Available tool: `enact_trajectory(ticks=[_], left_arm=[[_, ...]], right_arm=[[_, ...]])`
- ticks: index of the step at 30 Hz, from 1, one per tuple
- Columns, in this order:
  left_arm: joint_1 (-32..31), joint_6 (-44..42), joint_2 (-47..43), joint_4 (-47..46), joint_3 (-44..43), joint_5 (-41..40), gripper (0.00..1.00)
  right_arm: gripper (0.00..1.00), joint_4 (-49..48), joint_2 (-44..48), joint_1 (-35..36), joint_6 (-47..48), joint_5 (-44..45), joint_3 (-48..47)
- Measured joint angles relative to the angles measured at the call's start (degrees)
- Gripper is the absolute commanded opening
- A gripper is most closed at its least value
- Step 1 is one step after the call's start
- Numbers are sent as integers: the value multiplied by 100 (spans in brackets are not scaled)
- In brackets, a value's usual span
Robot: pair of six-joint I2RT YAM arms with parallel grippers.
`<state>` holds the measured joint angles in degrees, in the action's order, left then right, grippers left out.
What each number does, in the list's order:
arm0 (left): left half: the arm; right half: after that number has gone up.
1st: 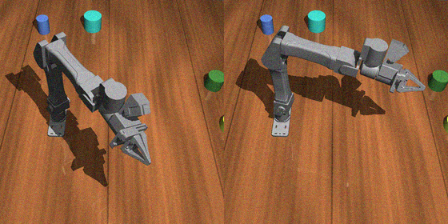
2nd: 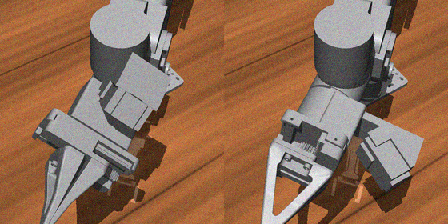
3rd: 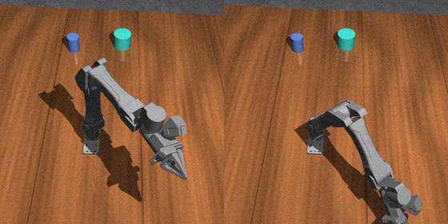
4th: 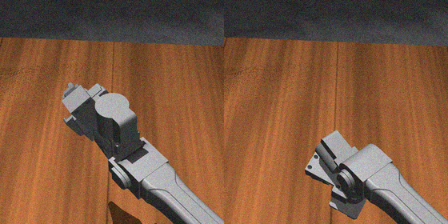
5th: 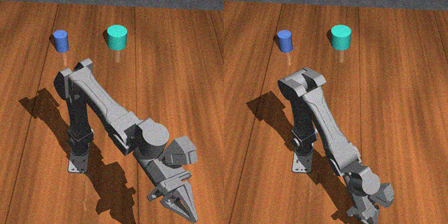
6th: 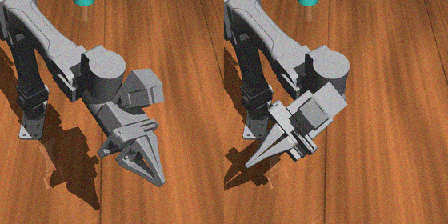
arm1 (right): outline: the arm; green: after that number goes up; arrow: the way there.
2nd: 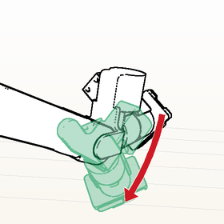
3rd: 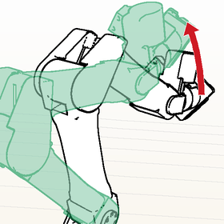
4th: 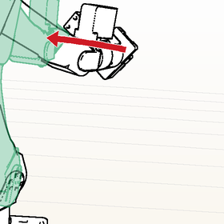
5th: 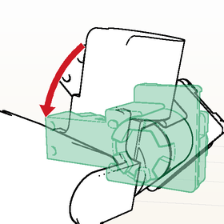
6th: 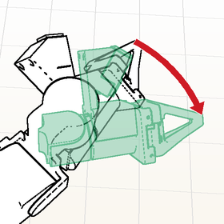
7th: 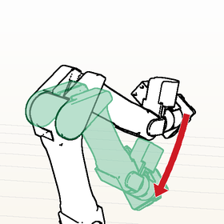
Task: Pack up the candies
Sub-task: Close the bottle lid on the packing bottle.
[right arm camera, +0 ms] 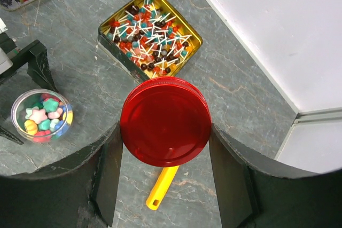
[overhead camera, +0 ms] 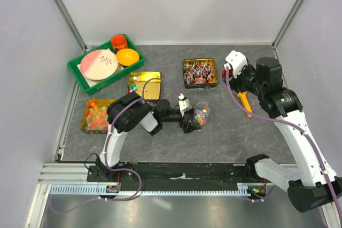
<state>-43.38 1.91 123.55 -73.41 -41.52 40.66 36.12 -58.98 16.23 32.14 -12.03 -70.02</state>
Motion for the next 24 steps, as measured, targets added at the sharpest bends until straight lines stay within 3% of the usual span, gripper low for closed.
enact_trajectory(ticks=[7,20,24], left_arm=[[-199,-20,162,-205,-87,-122,97],[-616,-238,280,-492,20,-138,73],[-627,-306,203,-675,286,-63,73]], right_arm=[[52,81,0,-136,4,-46,26],[52,857,-92,-219,334,-614,68],[52,1097,-321,-114,407,-837,101]])
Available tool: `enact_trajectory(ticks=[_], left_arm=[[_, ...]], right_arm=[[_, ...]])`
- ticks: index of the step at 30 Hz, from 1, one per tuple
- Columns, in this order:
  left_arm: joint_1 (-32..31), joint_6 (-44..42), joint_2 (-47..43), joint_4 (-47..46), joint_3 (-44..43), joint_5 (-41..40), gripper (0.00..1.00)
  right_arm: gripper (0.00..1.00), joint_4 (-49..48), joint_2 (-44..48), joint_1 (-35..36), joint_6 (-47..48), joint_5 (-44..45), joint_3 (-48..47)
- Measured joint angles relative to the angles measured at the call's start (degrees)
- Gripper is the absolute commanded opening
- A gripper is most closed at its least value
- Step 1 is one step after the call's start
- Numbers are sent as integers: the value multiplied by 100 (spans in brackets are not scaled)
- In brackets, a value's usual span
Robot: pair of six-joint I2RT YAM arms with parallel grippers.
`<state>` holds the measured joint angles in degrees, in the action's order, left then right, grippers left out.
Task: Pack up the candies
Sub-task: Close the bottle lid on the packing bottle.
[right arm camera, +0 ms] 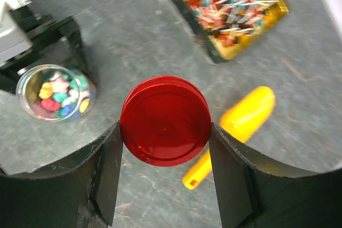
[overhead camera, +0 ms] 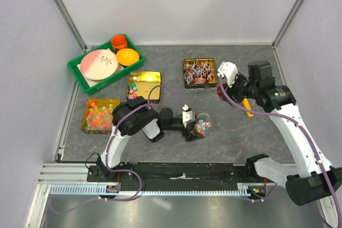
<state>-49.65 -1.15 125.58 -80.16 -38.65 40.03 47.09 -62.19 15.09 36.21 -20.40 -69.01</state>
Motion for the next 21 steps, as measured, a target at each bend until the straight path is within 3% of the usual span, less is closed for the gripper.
enact_trajectory(ticks=[21], left_arm=[[-35,-197,-37,-72,116,46,73]], right_arm=[[53,597,-1362,1609,129,-205,304]])
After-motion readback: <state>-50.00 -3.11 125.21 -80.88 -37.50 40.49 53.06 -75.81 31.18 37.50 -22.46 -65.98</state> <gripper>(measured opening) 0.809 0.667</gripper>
